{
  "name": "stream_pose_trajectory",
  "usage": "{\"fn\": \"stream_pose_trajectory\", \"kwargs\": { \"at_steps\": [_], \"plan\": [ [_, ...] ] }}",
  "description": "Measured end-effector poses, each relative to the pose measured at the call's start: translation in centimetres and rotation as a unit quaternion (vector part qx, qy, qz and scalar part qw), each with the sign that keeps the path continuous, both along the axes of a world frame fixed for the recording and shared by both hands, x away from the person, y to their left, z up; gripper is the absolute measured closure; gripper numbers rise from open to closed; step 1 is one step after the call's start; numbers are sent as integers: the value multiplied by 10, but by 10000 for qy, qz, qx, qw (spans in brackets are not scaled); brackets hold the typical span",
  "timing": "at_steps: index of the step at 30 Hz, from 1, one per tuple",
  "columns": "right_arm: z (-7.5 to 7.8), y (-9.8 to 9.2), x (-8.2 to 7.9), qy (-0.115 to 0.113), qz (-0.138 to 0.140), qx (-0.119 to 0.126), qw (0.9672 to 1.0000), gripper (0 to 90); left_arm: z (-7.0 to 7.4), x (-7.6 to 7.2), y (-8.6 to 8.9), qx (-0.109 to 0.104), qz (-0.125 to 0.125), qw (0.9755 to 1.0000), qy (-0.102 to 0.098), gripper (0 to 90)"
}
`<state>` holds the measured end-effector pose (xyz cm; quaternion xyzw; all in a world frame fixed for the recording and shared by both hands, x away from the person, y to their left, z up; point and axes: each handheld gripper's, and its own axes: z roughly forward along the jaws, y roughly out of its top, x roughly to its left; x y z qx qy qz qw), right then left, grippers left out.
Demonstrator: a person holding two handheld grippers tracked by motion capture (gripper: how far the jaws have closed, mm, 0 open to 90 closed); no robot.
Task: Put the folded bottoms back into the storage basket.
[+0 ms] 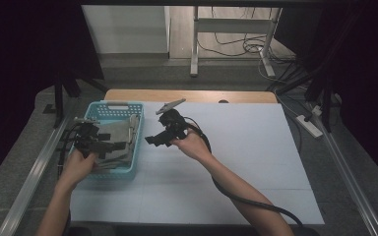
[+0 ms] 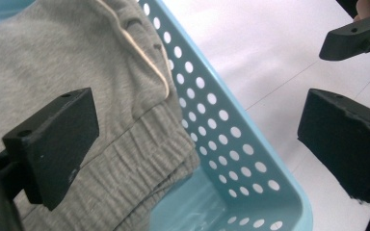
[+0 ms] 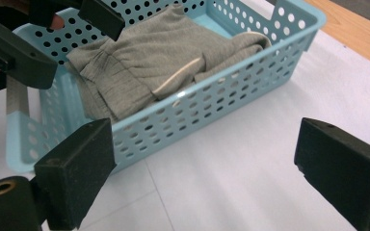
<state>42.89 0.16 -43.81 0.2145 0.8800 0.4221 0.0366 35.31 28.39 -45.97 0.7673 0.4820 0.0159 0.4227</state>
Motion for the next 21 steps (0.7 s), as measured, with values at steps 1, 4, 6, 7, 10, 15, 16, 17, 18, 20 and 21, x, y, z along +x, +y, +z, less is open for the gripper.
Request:
{"fn": "stream_pose_trajectory", "kwargs": {
  "at_steps": [1, 4, 6, 7, 10, 15, 16, 17, 18, 20, 21],
  "plan": [
    [0, -3, 0, 46, 2, 14, 10000, 73, 0, 0, -1, 21, -11, 10000, -8, 19],
    [-1, -10, -1, 180, -14, 47, 9998, 74, 0, 0, -5, 19, -20, 10000, -33, 20],
    [-1, -14, -2, 189, -15, 44, 9998, 73, 0, 0, -7, 35, -35, 10000, -50, 22],
    [-1, -16, -3, 194, -31, 53, 9998, 73, 0, 0, -8, 50, -38, 10000, -58, 22],
    [-1, -24, -4, 212, -36, 54, 9998, 73, 1, -1, -11, 34, -96, 9999, -85, 23],
    [-1, -33, -6, 148, -17, 84, 9999, 28, 3, -4, -18, 51, -147, 9998, -88, 17],
    [-1, -35, -7, 95, -54, 54, 9999, 27, 3, -5, -19, 39, -143, 9998, -104, 13],
    [-2, -36, -8, 62, -79, 37, 9999, 25, 3, -5, -20, 5, -141, 9998, -112, 13],
    [-2, -37, -9, 69, -82, 53, 9999, 23, 3, -6, -21, -77, -139, 9998, -99, 12],
    [-3, -40, -11, 149, -75, 110, 9998, 22, 4, -7, -23, -202, -134, 9997, -96, 13],
    [-4, -42, -12, 181, -77, 92, 9998, 22, 4, -7, -24, -244, -134, 9996, -93, 13]
  ]
}}
